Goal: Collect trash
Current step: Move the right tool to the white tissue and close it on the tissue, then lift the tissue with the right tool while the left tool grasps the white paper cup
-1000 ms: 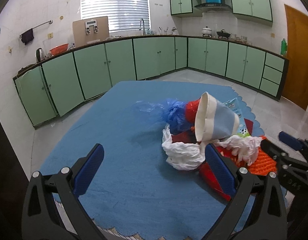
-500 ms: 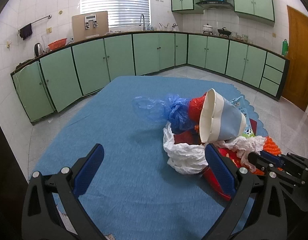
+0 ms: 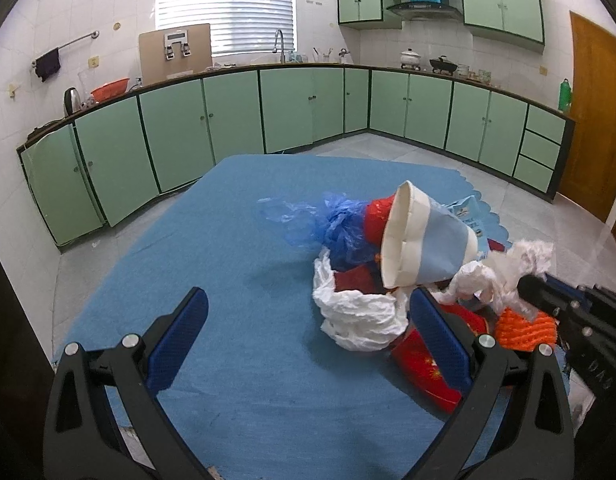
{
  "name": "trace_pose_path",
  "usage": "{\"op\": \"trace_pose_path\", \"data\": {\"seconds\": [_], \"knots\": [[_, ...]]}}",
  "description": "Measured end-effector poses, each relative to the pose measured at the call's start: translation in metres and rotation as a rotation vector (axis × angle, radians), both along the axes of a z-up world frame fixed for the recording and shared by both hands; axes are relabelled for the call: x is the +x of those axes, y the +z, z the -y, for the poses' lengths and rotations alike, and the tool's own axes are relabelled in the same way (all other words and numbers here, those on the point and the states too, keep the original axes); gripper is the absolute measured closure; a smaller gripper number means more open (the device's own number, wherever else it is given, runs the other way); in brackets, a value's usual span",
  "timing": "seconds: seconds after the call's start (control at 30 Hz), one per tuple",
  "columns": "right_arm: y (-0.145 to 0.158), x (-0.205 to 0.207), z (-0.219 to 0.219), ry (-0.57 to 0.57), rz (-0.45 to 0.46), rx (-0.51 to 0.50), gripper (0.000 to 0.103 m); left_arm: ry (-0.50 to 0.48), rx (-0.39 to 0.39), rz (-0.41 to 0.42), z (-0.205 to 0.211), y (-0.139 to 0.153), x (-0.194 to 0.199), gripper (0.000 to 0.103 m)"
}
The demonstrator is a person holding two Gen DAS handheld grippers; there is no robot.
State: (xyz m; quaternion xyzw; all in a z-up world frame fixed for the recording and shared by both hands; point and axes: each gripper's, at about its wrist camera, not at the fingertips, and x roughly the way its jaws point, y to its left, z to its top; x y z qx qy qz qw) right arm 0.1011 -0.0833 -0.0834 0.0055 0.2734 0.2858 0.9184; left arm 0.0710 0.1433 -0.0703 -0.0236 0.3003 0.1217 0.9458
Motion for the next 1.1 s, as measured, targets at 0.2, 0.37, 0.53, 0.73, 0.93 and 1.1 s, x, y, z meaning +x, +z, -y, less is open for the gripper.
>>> {"op": "trace_pose_path", "data": {"seconds": [0.2,0.37,0.53,0.73,0.93,1.1], "knots": [[0.017,0.001,0.019,-0.049,0.044,0.038,0.094,-0.021,-0.002,0.007,0.011,0.003,0.003,0.005],[0.025,0.005,0.036,-0.095,0.063,0.054,0.094,-0.053,-0.012,0.011,0.022,0.005,0.011,0.005],[0.023,0.014,0.049,-0.137,0.06,0.046,0.094,-0.096,-0.016,0.011,0.043,0.002,0.031,0.005],[0.017,0.029,0.06,-0.163,0.043,0.042,0.094,-0.111,-0.005,-0.003,0.064,-0.008,0.059,0.005],[0.007,0.044,0.064,-0.172,0.006,0.05,0.094,-0.11,0.004,-0.038,0.071,-0.02,0.079,0.005],[0.0,0.052,0.064,-0.171,-0.014,0.056,0.094,-0.101,0.04,-0.065,0.073,-0.028,0.092,0.005]]}}
